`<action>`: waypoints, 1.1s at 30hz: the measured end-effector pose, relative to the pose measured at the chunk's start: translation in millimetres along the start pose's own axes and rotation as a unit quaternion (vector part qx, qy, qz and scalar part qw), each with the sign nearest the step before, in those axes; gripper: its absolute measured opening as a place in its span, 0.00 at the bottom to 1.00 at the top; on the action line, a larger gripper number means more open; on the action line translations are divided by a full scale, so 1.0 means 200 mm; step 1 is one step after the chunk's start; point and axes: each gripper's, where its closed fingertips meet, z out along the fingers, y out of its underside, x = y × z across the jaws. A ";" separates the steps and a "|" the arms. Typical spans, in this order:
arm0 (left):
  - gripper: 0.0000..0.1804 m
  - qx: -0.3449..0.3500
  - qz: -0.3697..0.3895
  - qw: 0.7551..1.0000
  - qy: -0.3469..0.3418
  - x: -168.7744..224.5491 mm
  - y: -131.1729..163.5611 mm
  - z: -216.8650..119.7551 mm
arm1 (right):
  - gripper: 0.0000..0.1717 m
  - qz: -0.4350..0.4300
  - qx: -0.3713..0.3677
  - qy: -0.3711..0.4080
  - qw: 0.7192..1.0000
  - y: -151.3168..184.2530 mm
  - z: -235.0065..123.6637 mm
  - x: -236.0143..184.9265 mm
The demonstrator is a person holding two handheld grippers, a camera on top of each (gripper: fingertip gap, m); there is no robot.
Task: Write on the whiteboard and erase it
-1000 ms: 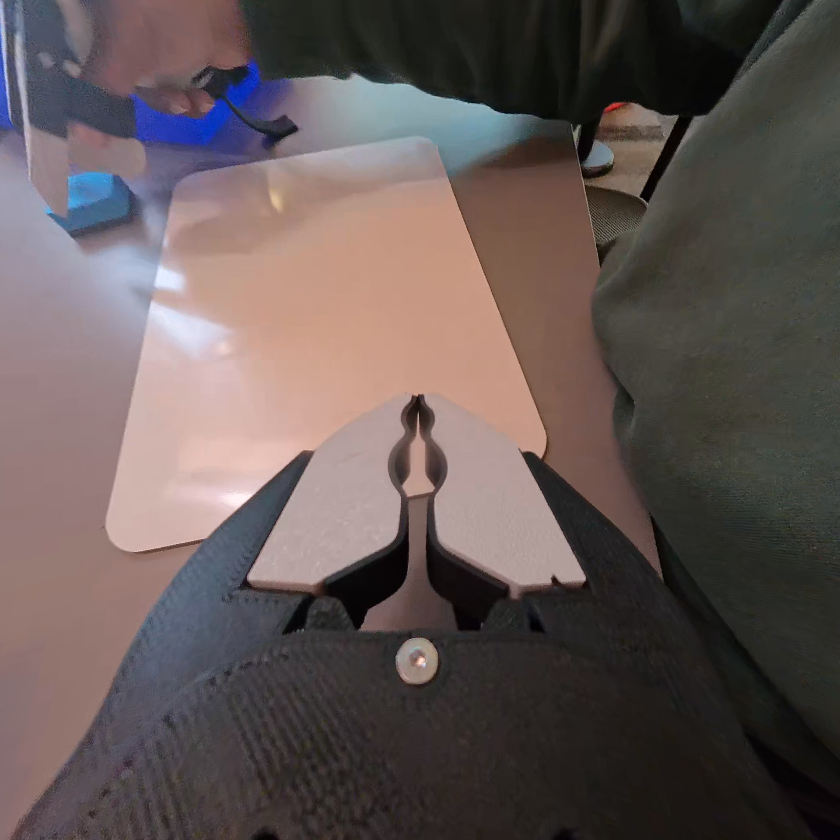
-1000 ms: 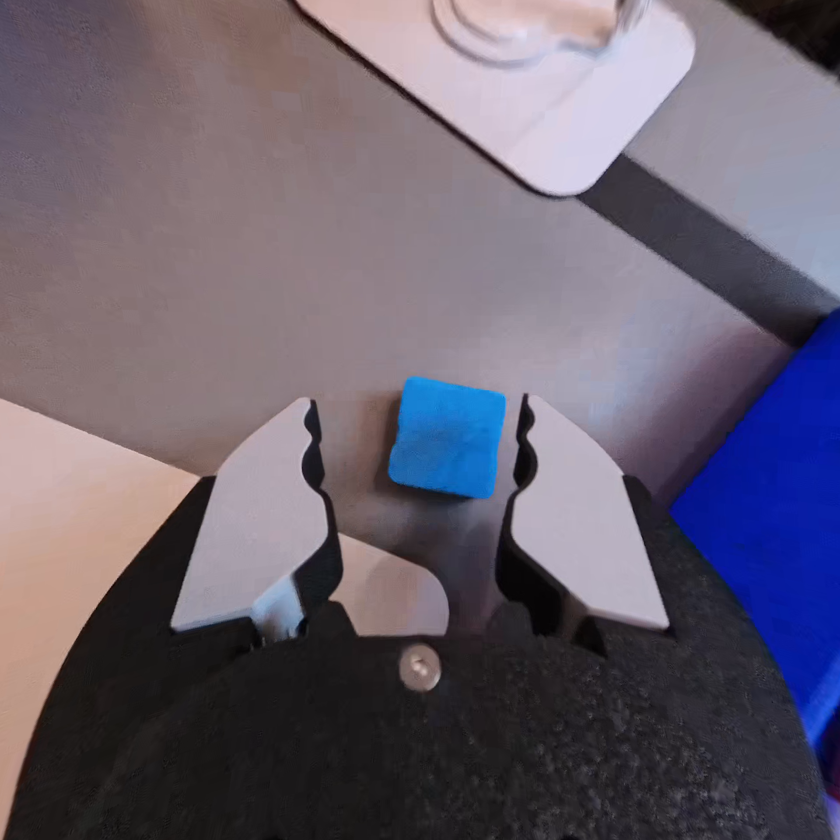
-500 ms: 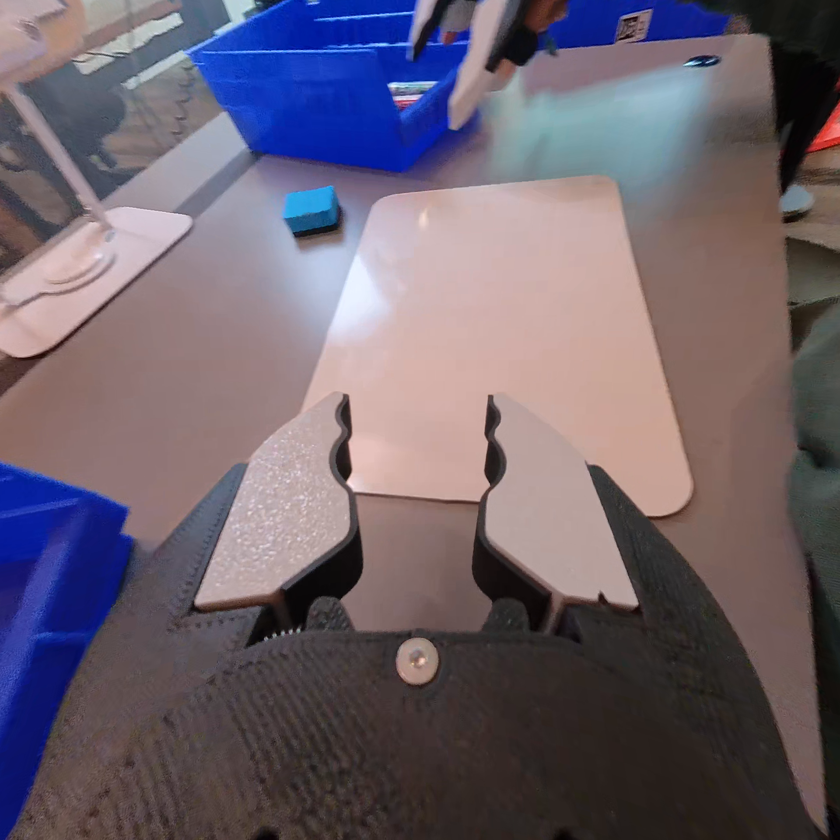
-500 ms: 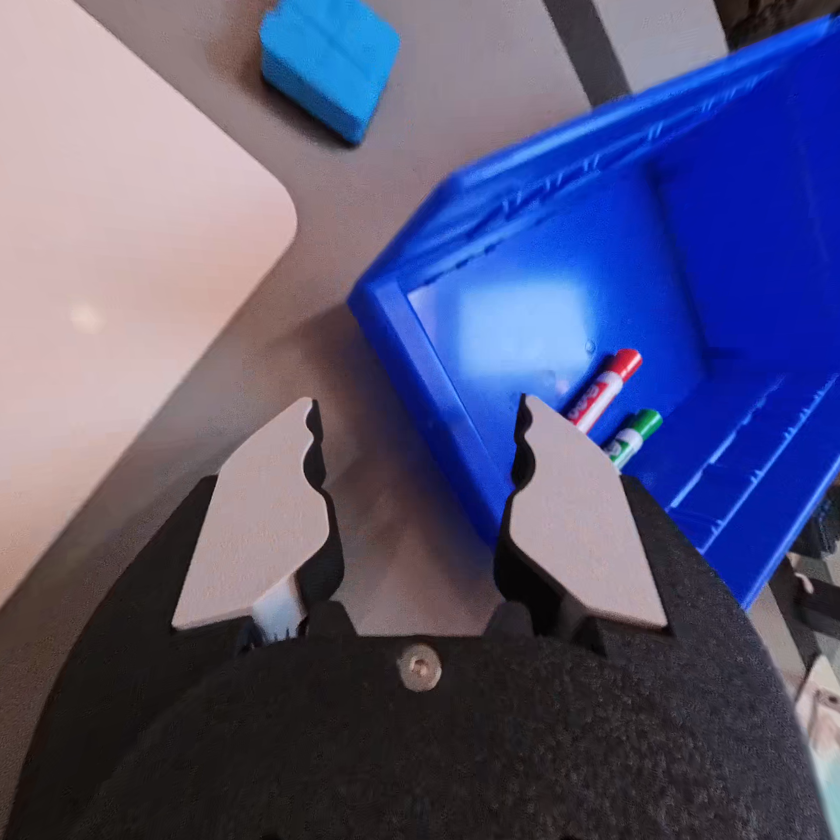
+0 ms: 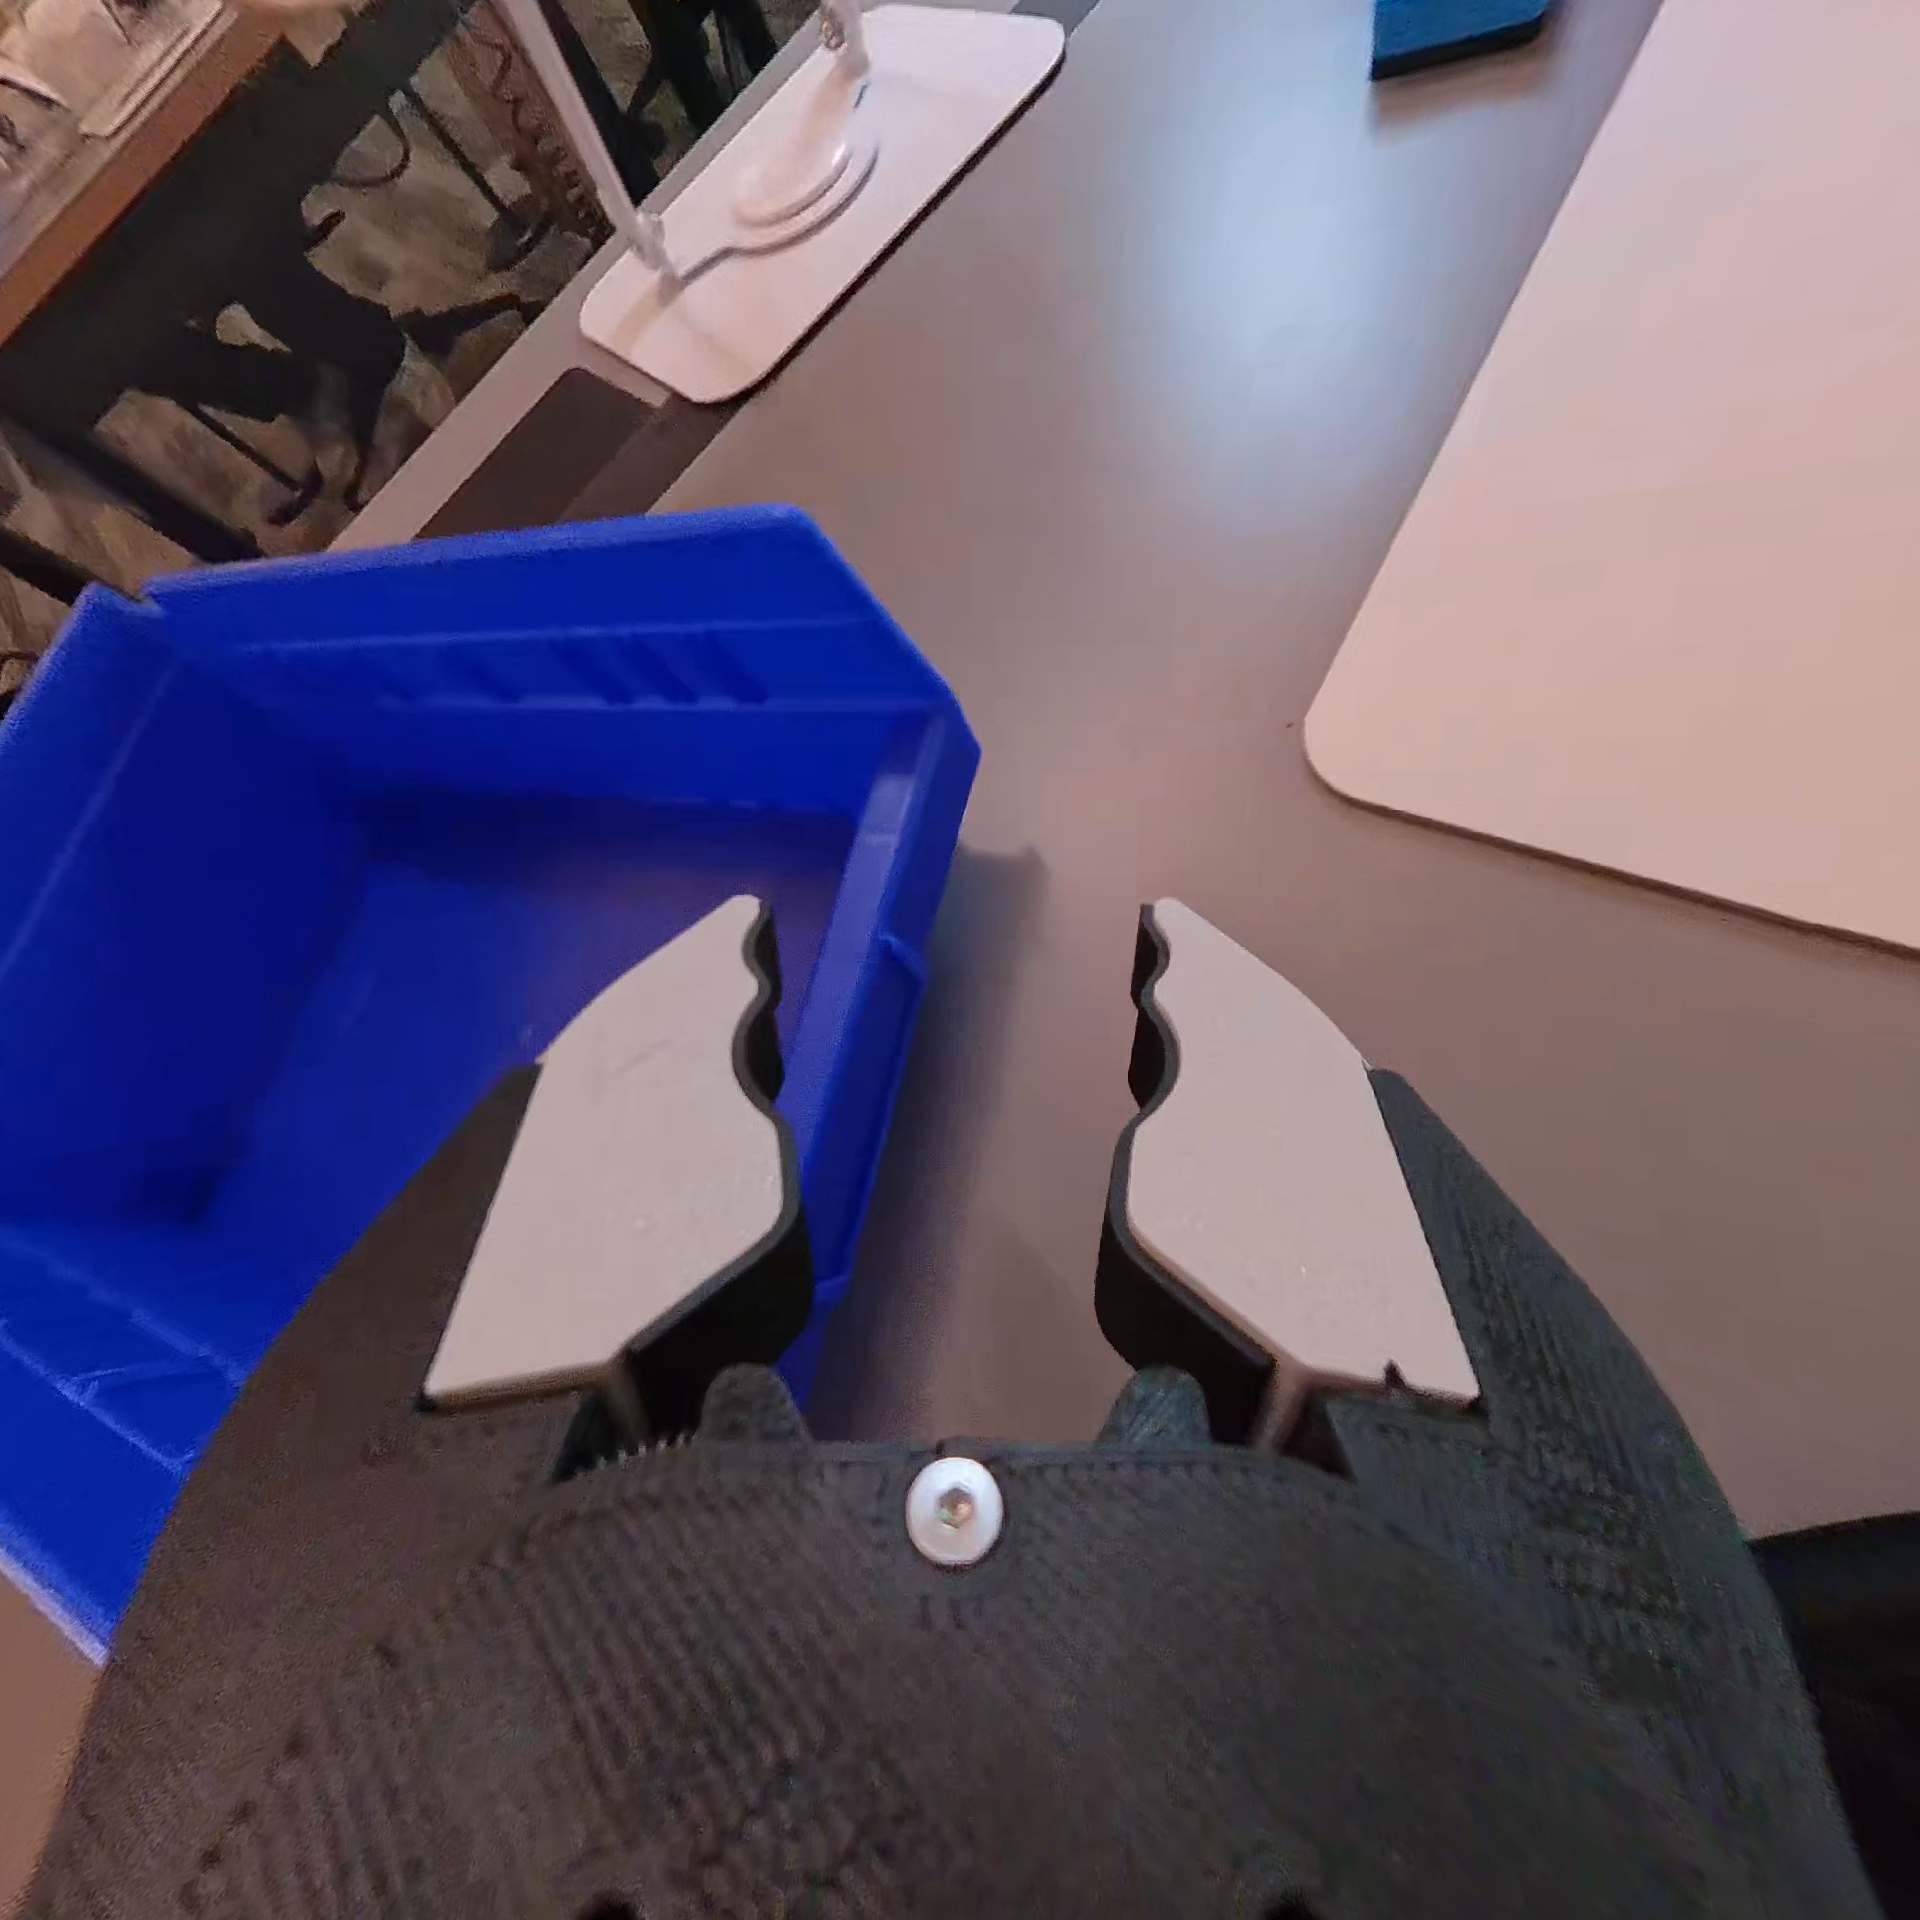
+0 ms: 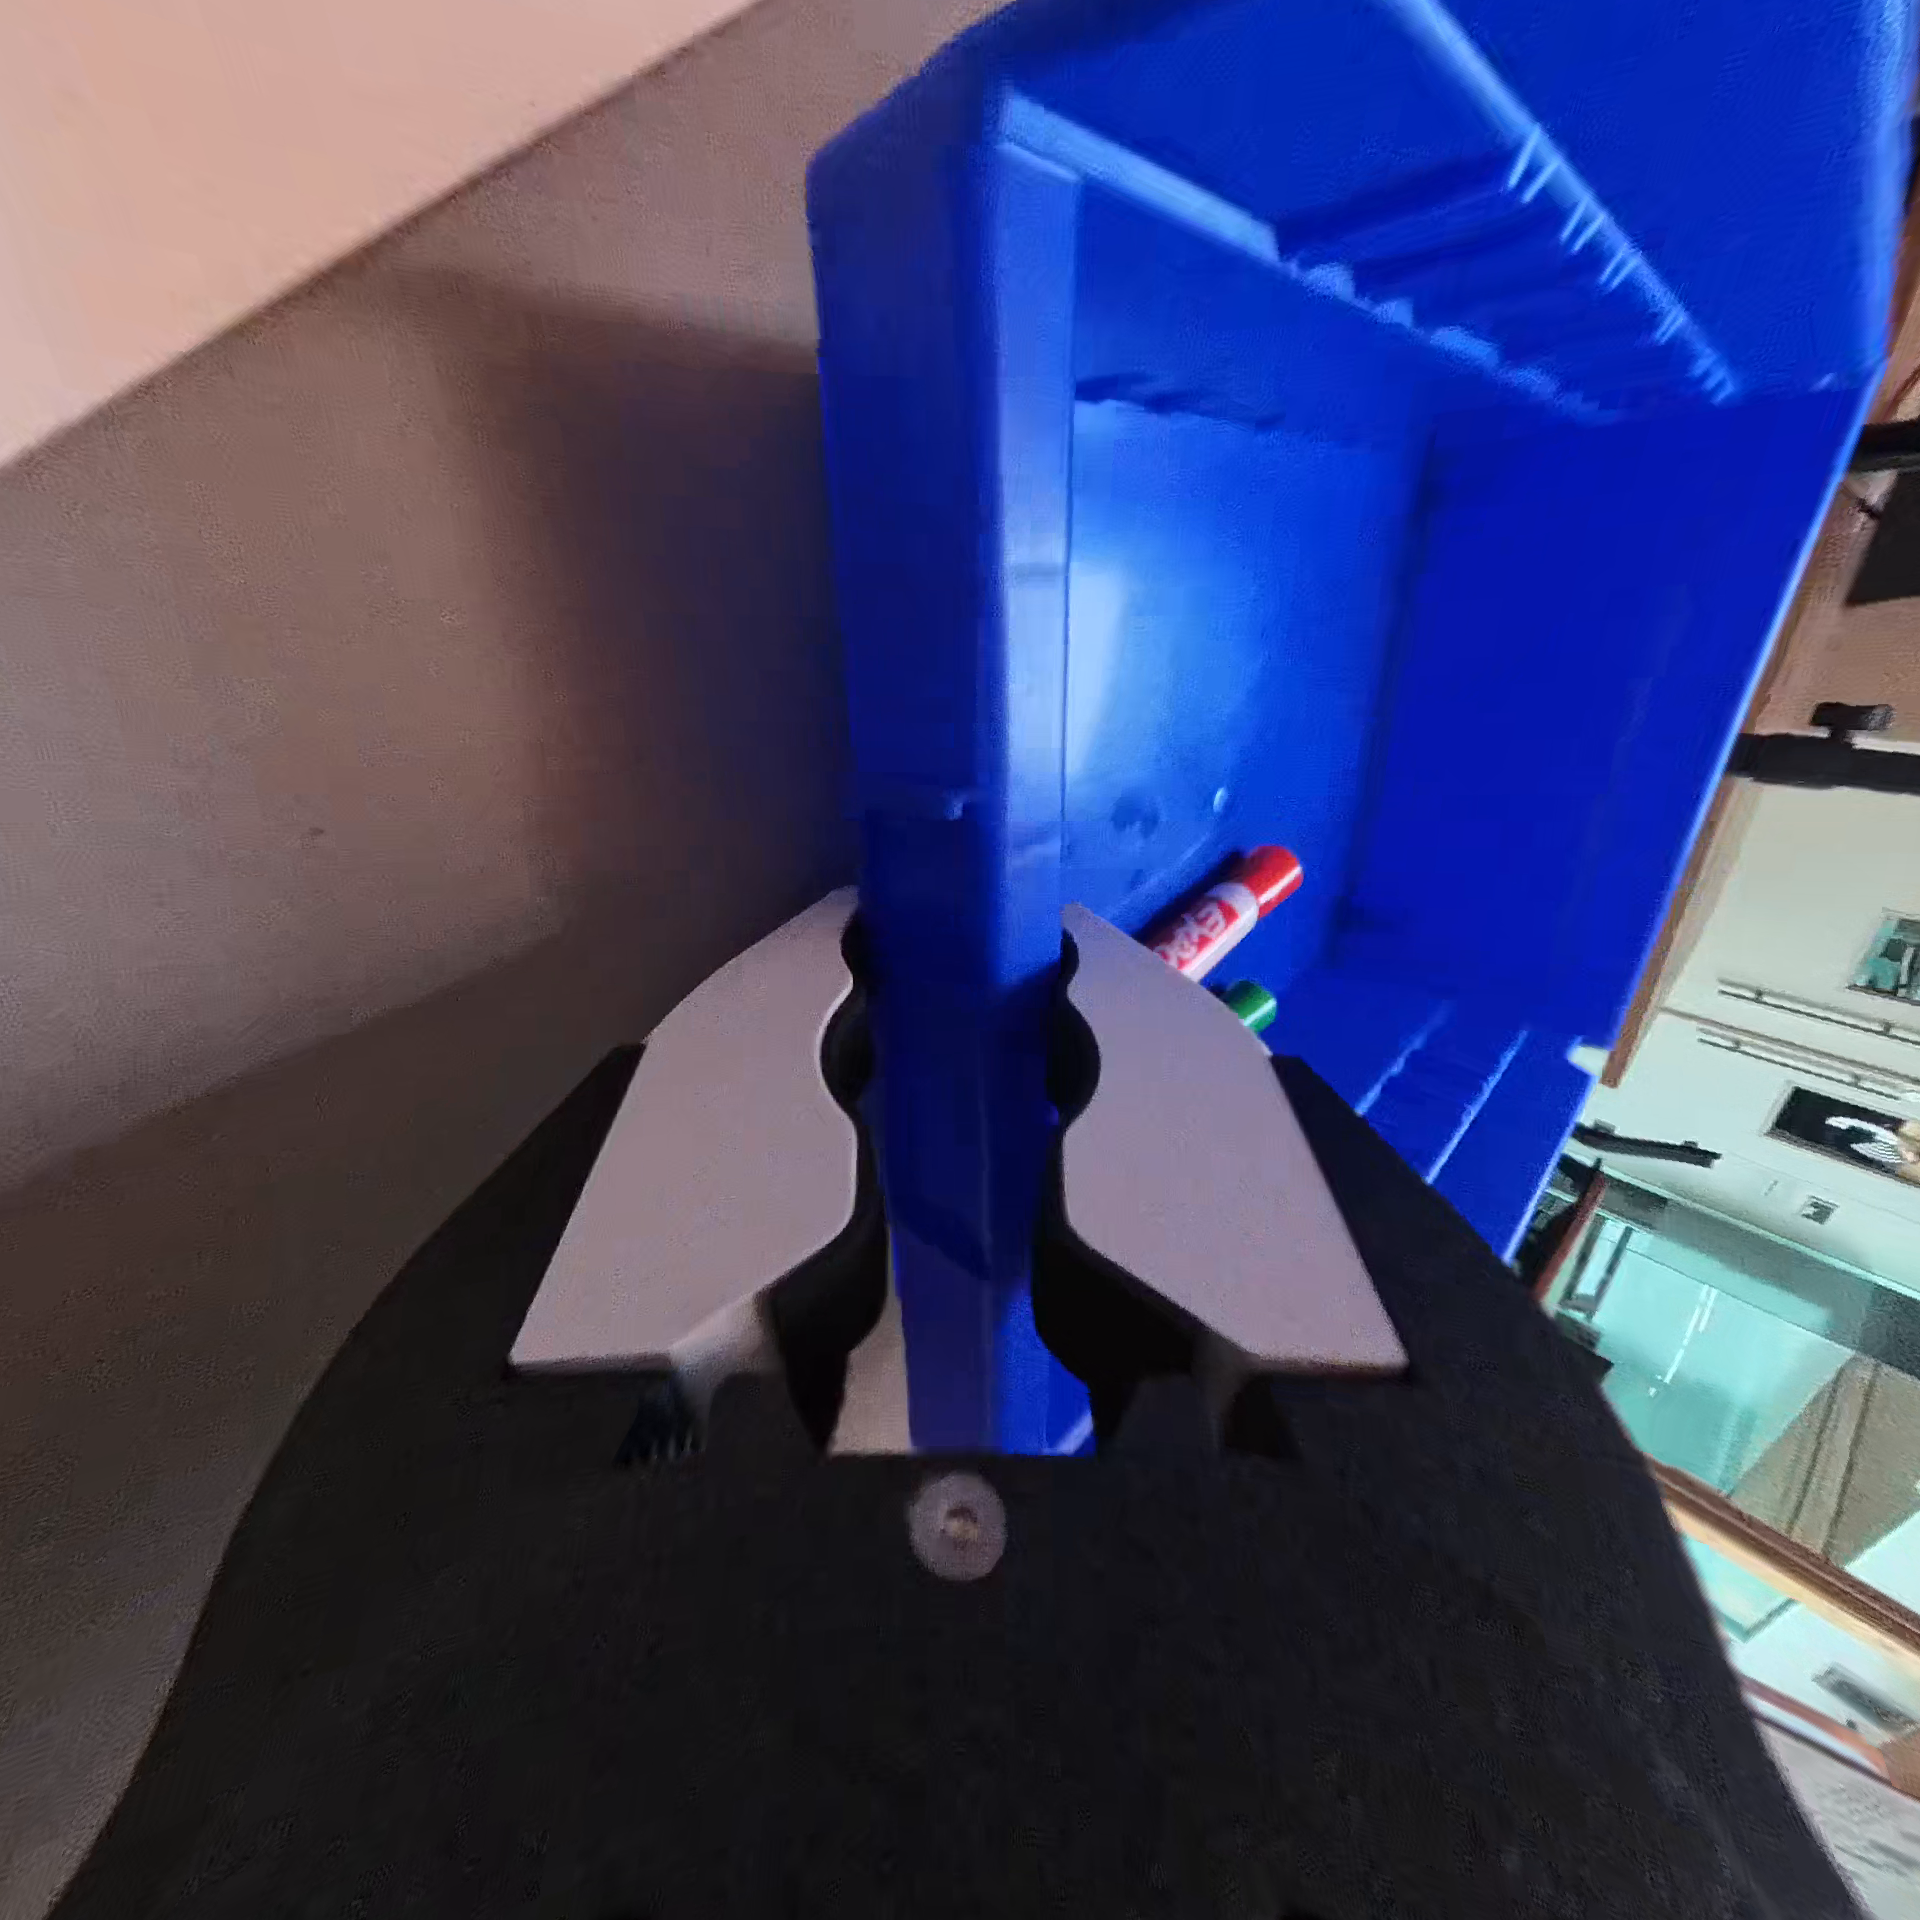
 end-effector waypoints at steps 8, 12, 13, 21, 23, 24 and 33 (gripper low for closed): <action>0.35 -0.030 0.030 0.998 -0.037 -0.06 0.06 0.02 | 0.17 -0.079 0.055 0.081 0.992 -0.08 -0.42 -0.24; 0.37 -0.092 0.053 0.993 -0.051 -0.10 0.15 0.06 | 0.17 -0.114 0.136 0.044 0.983 -0.35 -0.62 -0.42; 0.39 -0.120 0.059 0.989 -0.054 -0.12 0.19 0.07 | 0.17 -0.130 0.155 0.034 0.979 -0.43 -0.64 -0.47; 0.19 -0.245 0.076 0.967 -0.012 -0.18 0.40 0.16 | 0.17 -0.250 0.256 -0.009 0.934 -0.99 -0.58 -0.70; 0.19 -0.248 0.080 0.965 -0.029 -0.21 0.41 0.15 | 0.17 -0.271 0.278 -0.009 0.921 -1.13 -0.54 -0.70; 0.19 -0.250 0.083 0.964 -0.036 -0.23 0.42 0.14 | 0.18 -0.281 0.287 -0.005 0.916 -1.21 -0.51 -0.69; 0.17 -0.249 0.046 0.951 -0.177 -0.53 0.48 -0.09 | 0.21 -0.259 0.372 0.141 0.880 -1.85 -0.31 -0.40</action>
